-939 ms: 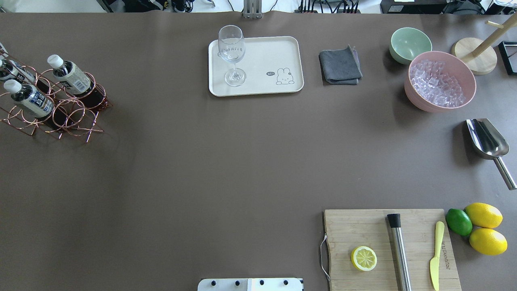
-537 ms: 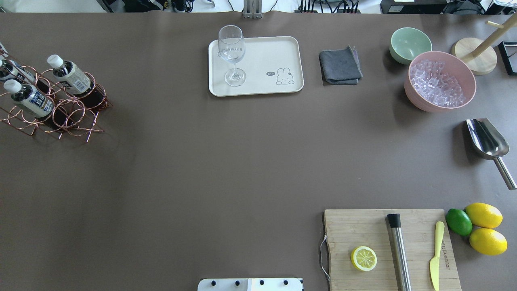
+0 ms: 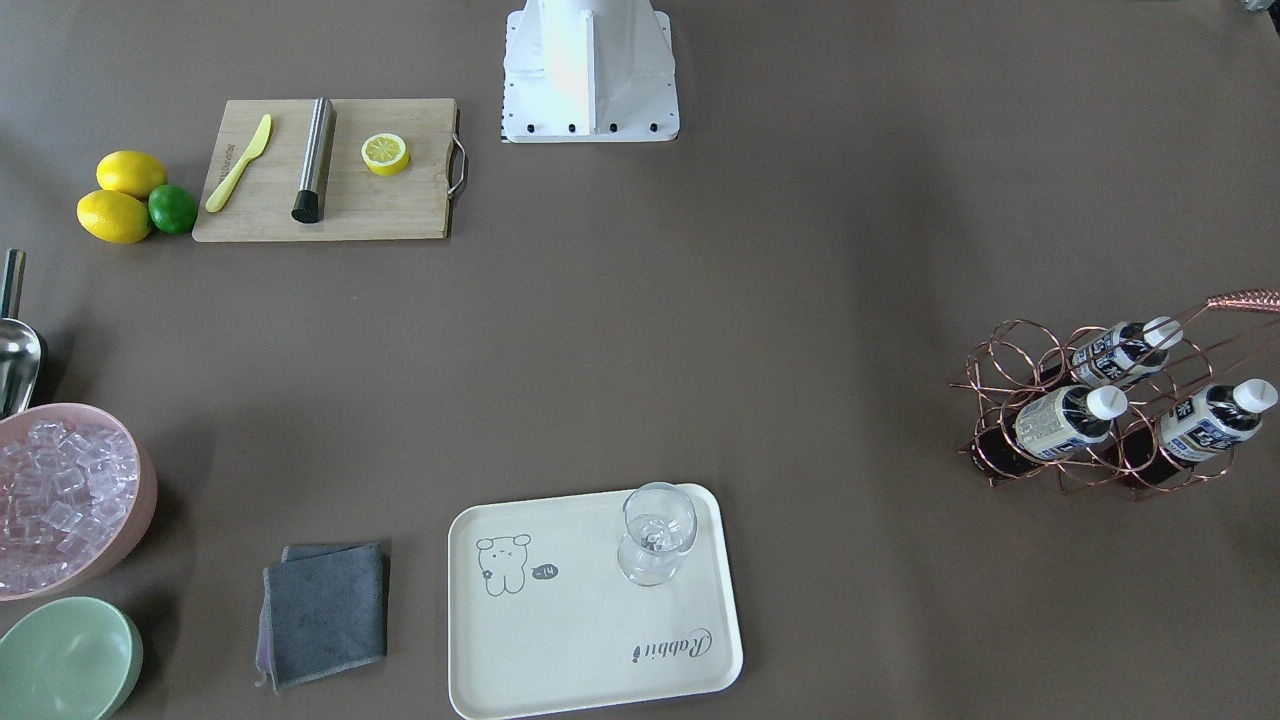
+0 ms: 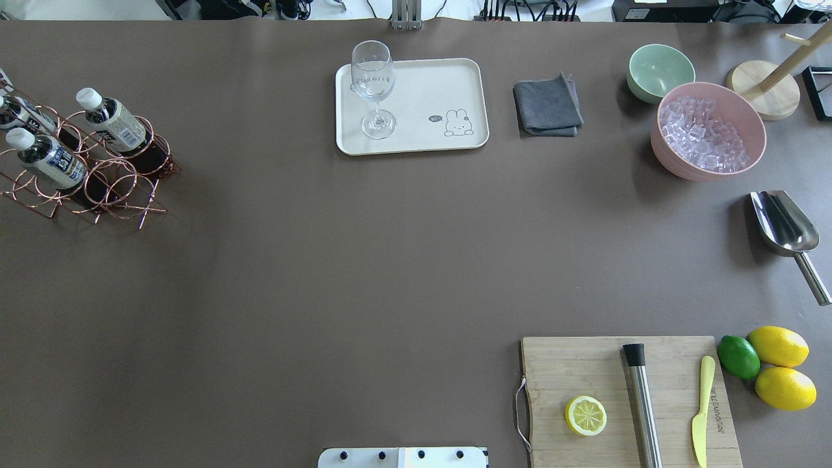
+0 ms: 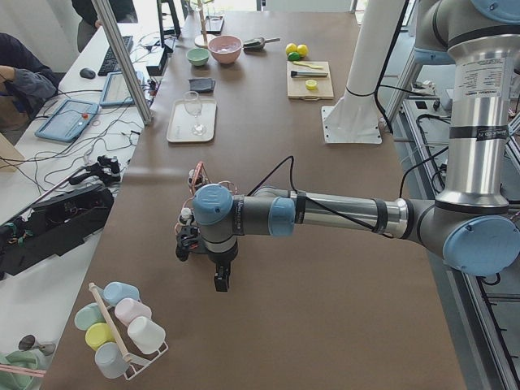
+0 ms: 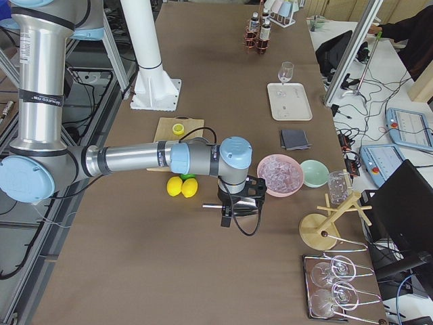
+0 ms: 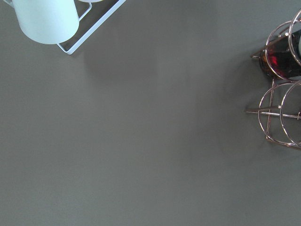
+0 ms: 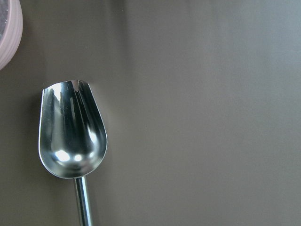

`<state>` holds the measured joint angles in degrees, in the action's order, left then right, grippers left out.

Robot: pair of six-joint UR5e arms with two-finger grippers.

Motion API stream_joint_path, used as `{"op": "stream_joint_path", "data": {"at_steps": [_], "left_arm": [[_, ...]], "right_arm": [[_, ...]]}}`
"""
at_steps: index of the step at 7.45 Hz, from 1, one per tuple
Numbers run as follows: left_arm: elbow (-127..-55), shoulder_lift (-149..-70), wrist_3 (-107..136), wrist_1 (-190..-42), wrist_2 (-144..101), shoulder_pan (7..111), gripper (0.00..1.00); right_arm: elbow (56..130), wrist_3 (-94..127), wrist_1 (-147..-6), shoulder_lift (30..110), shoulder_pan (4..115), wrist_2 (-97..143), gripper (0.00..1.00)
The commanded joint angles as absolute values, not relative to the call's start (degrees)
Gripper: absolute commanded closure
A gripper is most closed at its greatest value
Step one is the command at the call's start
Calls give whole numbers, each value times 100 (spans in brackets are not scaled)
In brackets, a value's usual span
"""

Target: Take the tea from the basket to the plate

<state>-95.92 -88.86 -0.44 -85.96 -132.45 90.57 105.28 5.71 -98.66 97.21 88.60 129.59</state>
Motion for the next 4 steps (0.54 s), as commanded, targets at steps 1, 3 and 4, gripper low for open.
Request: {"op": "stream_joint_path", "data": {"at_steps": [1,3,4], "left_arm": [[-9615,-8886,-44,-8596,-13254,9053,2],[-9615,-8886,-44,-8596,-13245,9062,2],[-9615,-8886,-44,-8596,-13245,9062,2]], "right_arm": [[10538,571,-9861,9721,8859,12964,0],[10538,571,-9870,9721,8903,12964,0],[10538,571,-9870,9721,8982,12981,0]]}}
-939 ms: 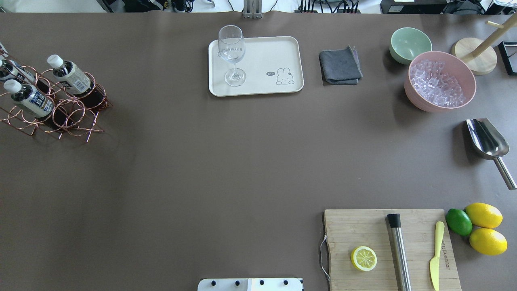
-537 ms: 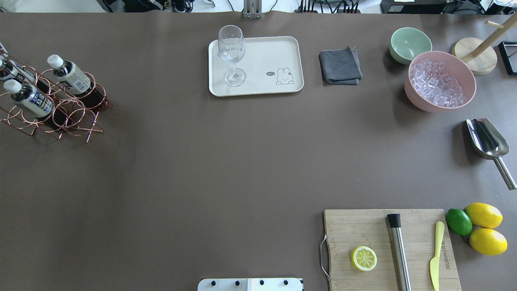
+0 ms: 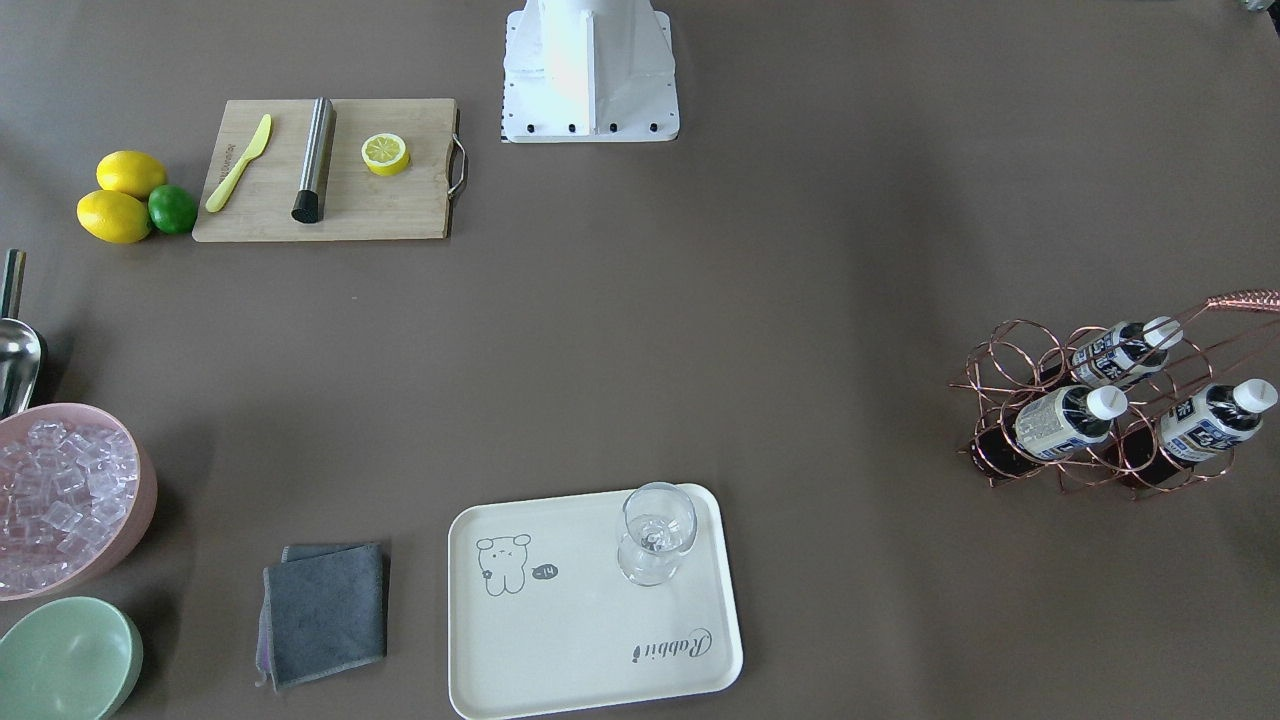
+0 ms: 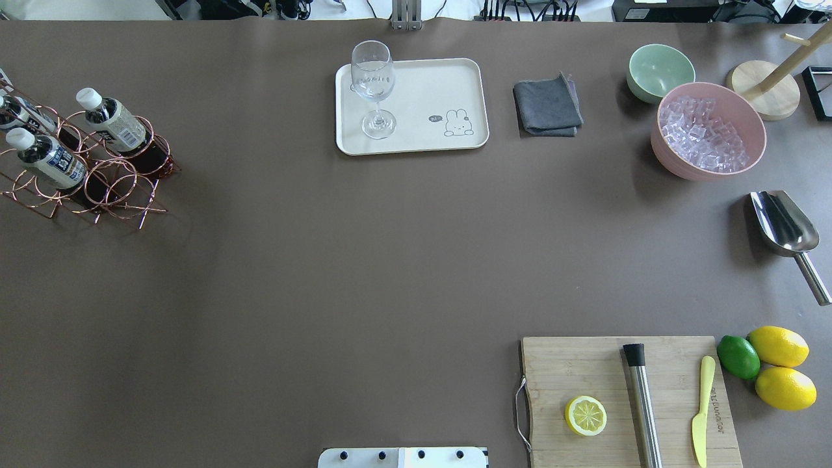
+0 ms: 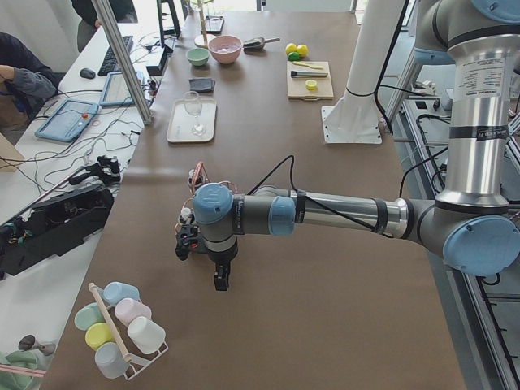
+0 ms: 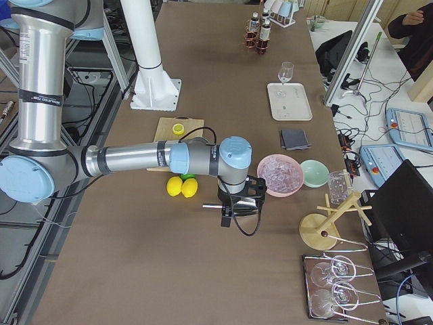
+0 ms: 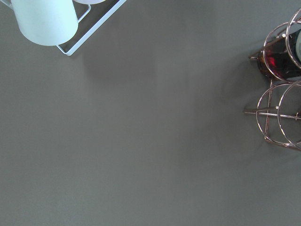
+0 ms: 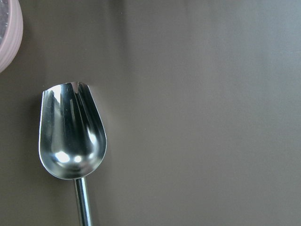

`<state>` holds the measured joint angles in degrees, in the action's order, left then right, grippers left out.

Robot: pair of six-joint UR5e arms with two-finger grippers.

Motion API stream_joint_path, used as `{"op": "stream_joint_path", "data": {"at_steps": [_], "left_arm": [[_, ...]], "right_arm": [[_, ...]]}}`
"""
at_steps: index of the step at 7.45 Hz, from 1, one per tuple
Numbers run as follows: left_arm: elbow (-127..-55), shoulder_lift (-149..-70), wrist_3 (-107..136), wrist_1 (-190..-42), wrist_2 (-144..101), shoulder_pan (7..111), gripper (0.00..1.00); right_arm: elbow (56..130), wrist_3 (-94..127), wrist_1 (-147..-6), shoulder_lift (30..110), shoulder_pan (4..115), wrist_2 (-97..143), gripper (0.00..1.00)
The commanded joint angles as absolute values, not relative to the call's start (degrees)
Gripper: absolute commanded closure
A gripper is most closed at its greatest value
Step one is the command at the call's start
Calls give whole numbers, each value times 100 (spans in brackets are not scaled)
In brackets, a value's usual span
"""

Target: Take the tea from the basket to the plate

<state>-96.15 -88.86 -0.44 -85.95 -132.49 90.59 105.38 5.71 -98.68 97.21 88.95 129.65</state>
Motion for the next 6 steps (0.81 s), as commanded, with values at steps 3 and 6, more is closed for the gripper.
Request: {"op": "stream_joint_path", "data": {"at_steps": [3,6], "left_arm": [[-9650,-8894,-44,-8604,-13254,9062,2],[-10226,-9139,-35,-8465,-13227,8433,2]], "right_arm": [[10520,571,-9870,9721,8991,13096,0],[10494,563,-9870,9721,9140,13131,0]]}}
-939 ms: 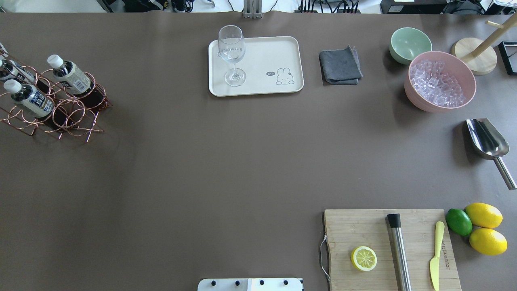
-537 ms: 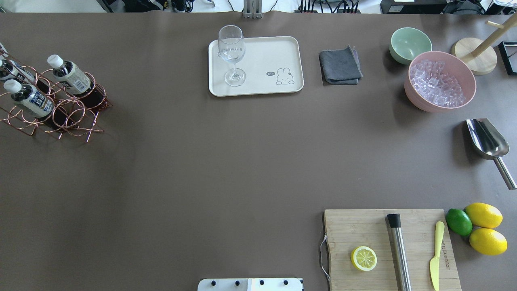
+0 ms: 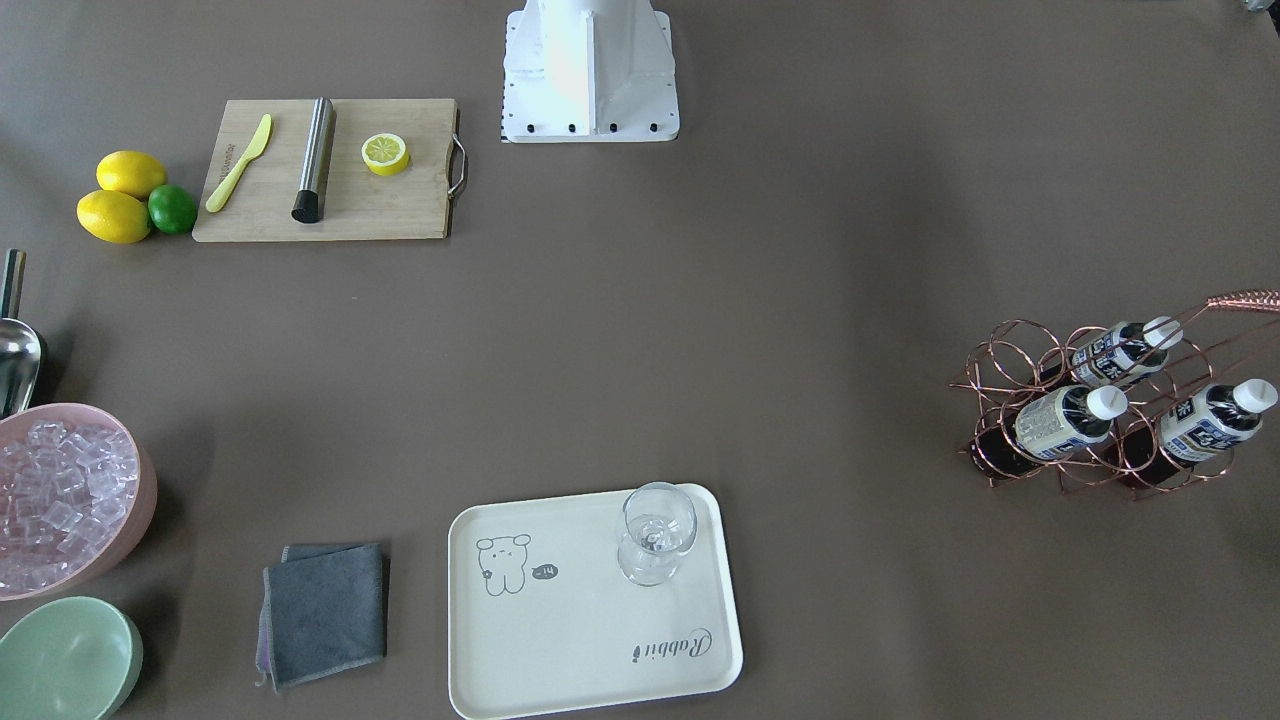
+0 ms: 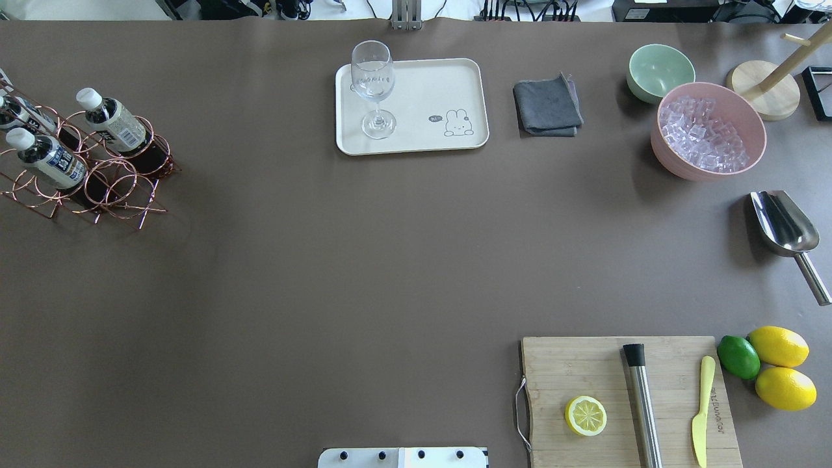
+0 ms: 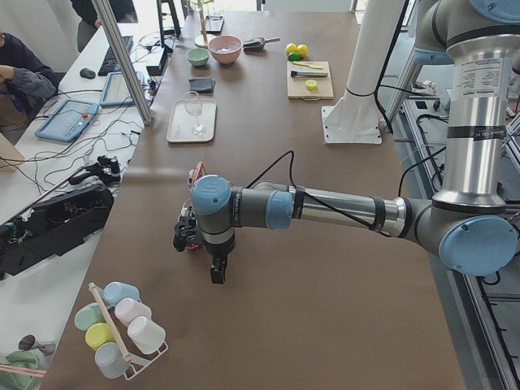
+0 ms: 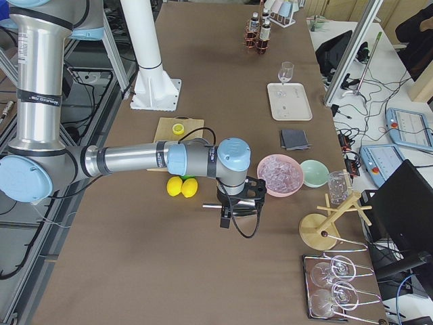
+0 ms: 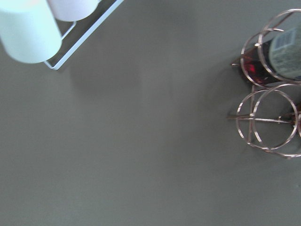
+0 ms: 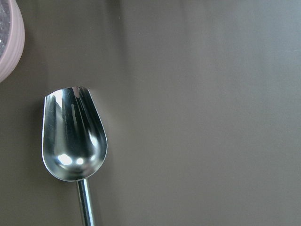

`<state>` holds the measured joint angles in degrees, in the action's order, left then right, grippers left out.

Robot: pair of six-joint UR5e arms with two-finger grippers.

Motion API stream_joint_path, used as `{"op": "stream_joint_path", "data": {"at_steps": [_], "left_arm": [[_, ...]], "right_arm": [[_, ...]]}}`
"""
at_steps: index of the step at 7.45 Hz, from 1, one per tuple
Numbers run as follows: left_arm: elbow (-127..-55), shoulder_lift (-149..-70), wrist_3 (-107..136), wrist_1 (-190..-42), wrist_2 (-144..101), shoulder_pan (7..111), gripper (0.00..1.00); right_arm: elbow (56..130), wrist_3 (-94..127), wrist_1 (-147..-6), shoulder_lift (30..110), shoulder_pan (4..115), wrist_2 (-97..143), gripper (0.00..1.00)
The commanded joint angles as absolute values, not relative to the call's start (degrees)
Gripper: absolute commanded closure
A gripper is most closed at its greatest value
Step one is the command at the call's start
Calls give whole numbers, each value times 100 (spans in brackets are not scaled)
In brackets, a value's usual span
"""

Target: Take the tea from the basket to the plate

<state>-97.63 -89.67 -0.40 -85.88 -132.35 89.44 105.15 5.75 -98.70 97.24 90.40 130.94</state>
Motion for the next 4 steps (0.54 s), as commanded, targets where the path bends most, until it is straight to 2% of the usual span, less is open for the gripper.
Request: {"op": "stream_joint_path", "data": {"at_steps": [1,4], "left_arm": [[-10622,-9149,-35,-8090,-13228,8350,2],[-11091,-9106,-61,-7255,-13228,8262,2]], "right_arm": [[10485,563,-9870,9721,9141,13140,0],[10468,589,-9861,9721,9132,13131,0]]}}
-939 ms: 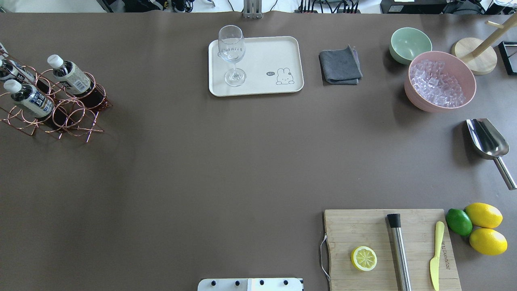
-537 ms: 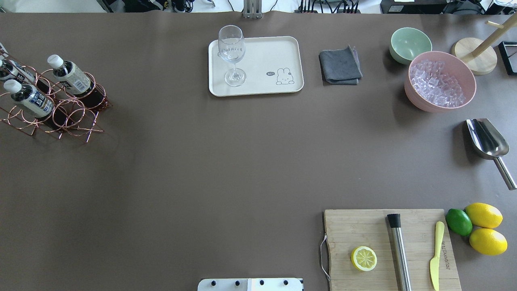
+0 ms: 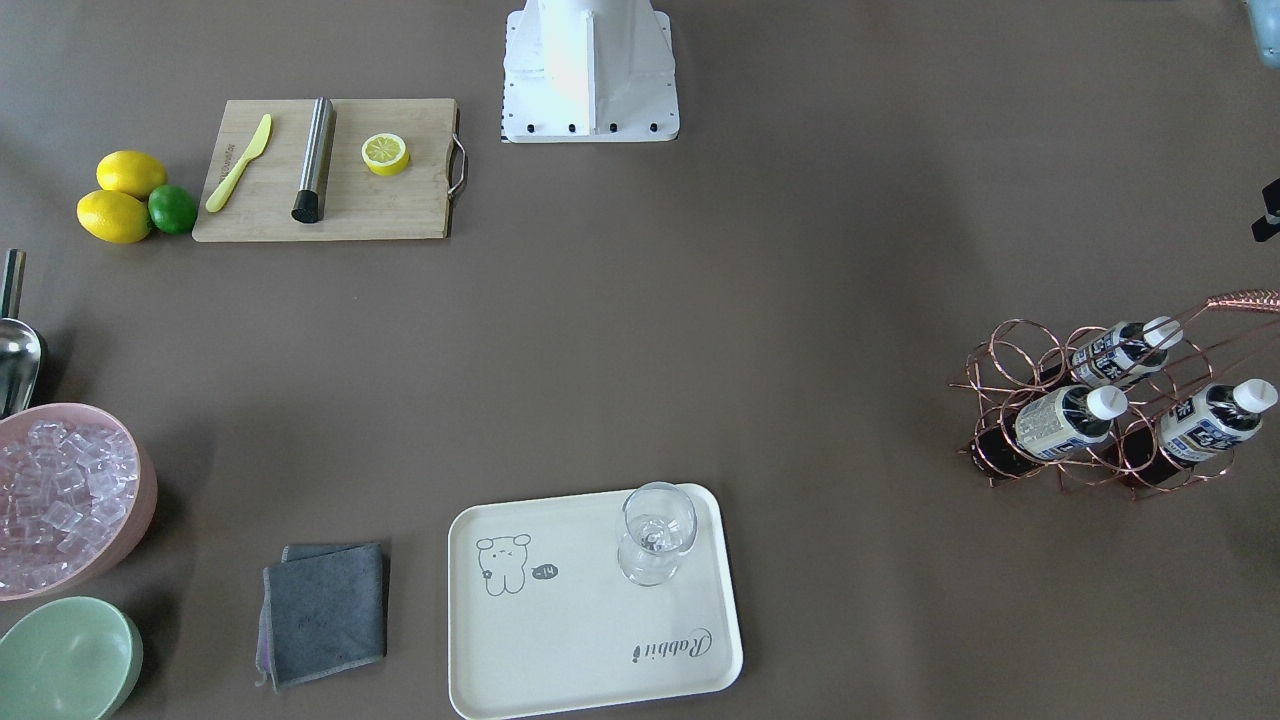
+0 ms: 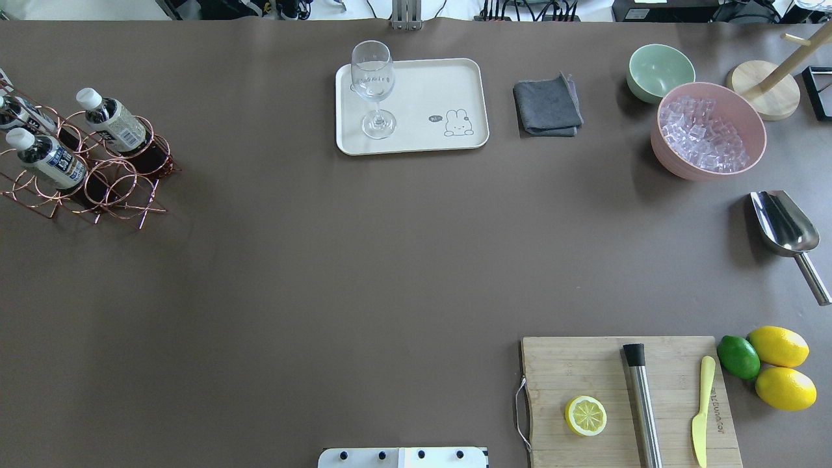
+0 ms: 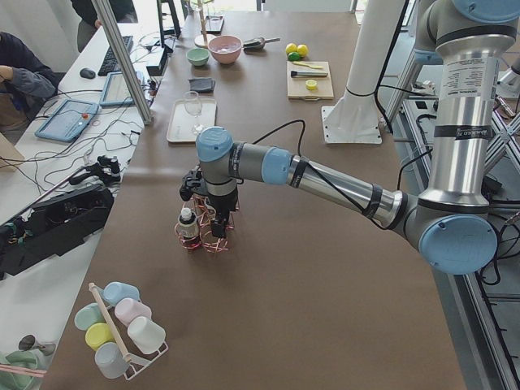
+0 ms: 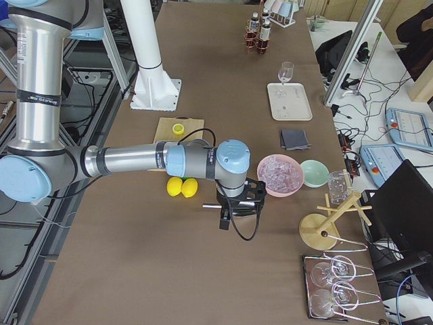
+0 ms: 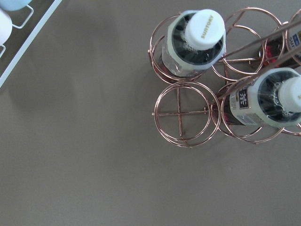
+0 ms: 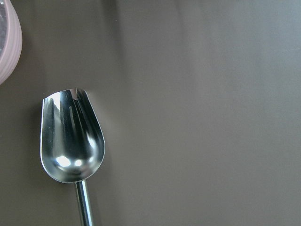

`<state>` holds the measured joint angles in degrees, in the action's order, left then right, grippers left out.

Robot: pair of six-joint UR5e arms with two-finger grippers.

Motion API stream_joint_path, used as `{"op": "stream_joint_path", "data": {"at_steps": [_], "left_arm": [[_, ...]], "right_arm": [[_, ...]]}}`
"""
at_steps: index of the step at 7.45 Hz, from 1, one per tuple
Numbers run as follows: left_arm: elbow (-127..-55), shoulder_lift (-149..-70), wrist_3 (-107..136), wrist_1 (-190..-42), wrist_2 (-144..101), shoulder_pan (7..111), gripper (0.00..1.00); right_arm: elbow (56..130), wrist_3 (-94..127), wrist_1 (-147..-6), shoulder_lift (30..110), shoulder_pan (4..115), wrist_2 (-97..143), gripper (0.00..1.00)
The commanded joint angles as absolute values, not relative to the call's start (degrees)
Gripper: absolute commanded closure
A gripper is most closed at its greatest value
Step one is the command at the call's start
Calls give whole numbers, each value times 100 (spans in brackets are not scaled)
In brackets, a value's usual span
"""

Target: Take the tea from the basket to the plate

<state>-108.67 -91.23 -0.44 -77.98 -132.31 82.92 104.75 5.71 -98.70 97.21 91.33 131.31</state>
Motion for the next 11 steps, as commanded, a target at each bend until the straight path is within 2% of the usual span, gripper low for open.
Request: {"op": "stream_joint_path", "data": {"at_steps": [1,3,8,11], "left_arm": [[-11083,-9097,-62,-7181,-13219,8288,2],[-11136,-9132,-785,-7198,-13219,8305,2],[-11083,-9482,-5932,-7512,-13245,8604,2],[-11031,-9832,-6829,-7673,-13263,8596,3]], "right_arm": [[10555,563,-9861,9721,9141,13200,0],[10424,502,-9853,9729,9088,13262,0],[10354,544,-9703,9721,8948,13376,0],[10318,545,-9712,9668,8737,13298,0]]}}
